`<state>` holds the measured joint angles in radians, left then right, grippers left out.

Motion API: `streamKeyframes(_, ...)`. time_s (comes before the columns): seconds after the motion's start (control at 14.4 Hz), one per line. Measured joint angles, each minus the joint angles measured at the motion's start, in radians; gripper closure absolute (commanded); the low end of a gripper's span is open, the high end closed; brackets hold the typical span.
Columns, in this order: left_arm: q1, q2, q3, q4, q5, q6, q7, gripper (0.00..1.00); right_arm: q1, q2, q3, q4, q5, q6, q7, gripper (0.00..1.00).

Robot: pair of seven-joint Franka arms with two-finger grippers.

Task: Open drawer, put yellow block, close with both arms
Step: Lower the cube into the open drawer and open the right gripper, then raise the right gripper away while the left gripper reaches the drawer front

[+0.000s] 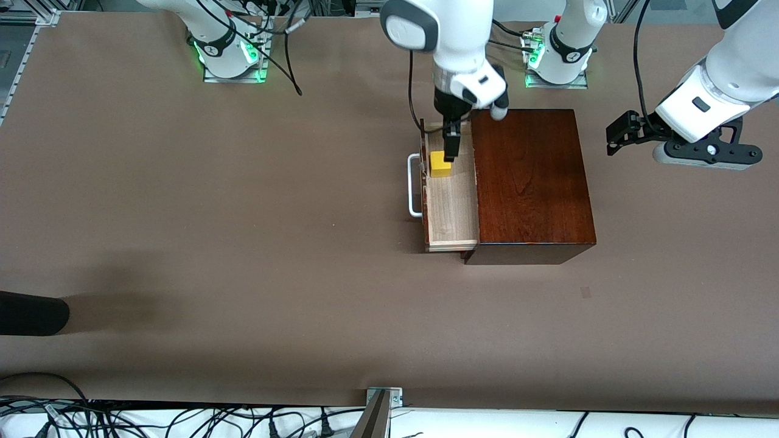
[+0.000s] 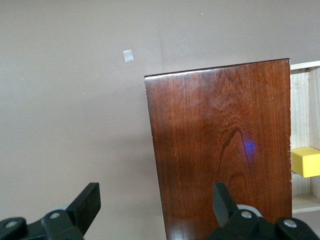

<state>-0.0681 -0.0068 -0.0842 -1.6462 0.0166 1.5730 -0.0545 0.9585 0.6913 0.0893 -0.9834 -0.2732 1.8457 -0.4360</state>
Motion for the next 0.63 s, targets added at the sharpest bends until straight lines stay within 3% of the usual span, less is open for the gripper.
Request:
streamKeyframes(0.21, -0.002, 0.0, -0.062, 0.018, 0.0, -0.045, 0.009, 0.0, -0.078, -0.067, -0.004, 0.003, 0.02, -0.05, 0.0, 0.0)
streamKeyframes(0.42, -0.011, 0.017, -0.151, 0.02, -0.006, -0.063, 0.125, 0.0, -0.211, -0.097, -0.011, 0.003, 0.162, -0.054, -0.002, 0.0)
streamKeyframes(0.63, -0.016, 0.096, -0.158, 0.019, -0.133, -0.063, 0.283, 0.0, -0.343, -0.128, -0.011, 0.005, 0.225, -0.054, -0.014, 0.0)
